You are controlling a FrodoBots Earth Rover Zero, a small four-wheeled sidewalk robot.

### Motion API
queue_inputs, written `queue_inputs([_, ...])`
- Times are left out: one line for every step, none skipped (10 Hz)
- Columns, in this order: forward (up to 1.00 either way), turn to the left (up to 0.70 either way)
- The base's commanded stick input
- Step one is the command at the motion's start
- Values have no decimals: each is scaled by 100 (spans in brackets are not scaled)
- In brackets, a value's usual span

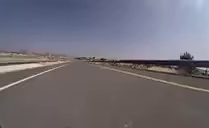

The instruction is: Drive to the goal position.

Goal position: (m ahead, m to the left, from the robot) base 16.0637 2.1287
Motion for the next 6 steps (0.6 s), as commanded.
queue_inputs([100, 25])
queue_inputs([100, 12])
queue_inputs([100, 0])
queue_inputs([100, 0])
queue_inputs([100, 0])
queue_inputs([100, 0])
